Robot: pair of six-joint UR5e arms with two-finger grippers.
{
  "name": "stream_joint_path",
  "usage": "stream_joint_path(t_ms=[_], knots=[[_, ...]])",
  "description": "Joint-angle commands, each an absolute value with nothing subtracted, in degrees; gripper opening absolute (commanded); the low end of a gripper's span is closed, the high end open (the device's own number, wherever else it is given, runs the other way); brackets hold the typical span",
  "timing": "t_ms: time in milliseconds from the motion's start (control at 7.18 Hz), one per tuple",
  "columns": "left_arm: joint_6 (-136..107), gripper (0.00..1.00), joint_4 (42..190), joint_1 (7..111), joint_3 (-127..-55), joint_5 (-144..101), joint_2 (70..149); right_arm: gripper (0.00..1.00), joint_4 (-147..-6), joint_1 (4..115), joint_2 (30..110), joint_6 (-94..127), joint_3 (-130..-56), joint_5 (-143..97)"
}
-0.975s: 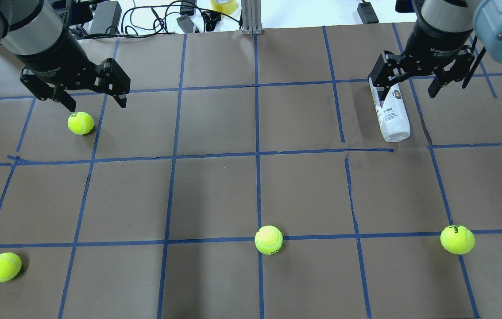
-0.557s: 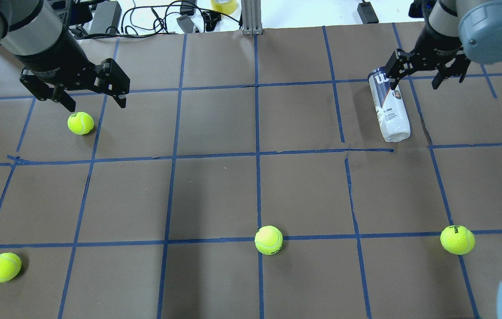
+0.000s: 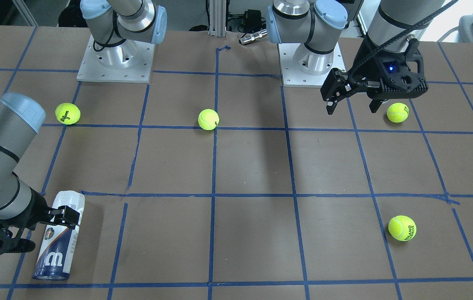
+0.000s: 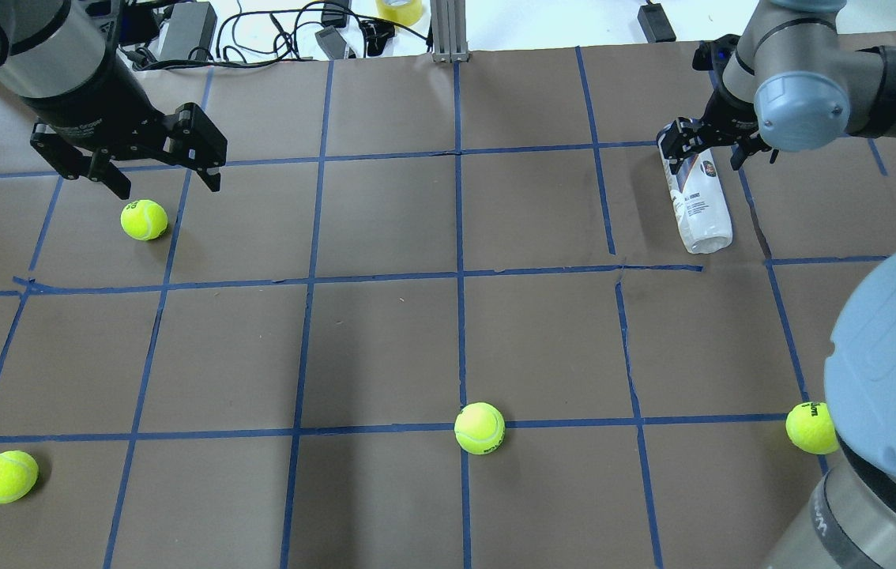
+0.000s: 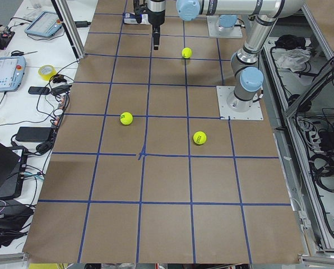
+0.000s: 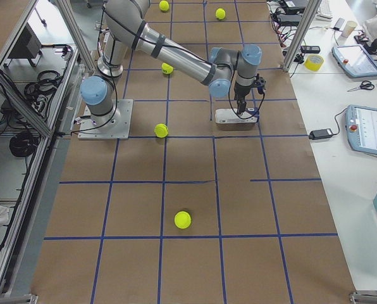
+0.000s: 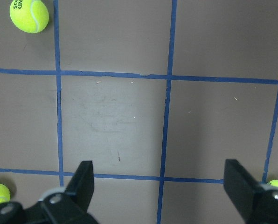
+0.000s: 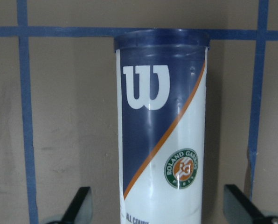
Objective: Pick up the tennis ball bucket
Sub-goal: 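Close the right gripper on the can's navy top and lift it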
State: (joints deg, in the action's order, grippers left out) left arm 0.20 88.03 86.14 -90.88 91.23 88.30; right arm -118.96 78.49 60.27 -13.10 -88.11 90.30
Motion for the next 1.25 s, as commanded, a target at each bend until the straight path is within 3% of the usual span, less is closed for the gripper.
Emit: stream_joint_path(t_ms=[0, 836, 1115], knots=[[0.18, 1.00, 88.07, 86.13, -90.97, 91.23, 88.33, 1.00, -121.28, 78.40, 56.62, -13.54, -88.15, 89.56], [0.18, 1.00, 88.07, 86.04, -90.97, 91.32, 88.24, 1.00, -121.82, 77.08, 53.88, -13.71, -88.86, 89.56], [0.18, 1.00, 88.50, 85.96, -90.97, 91.58, 88.16, 0.93, -121.99, 77.08, 54.05, -13.62, -88.77, 89.47]])
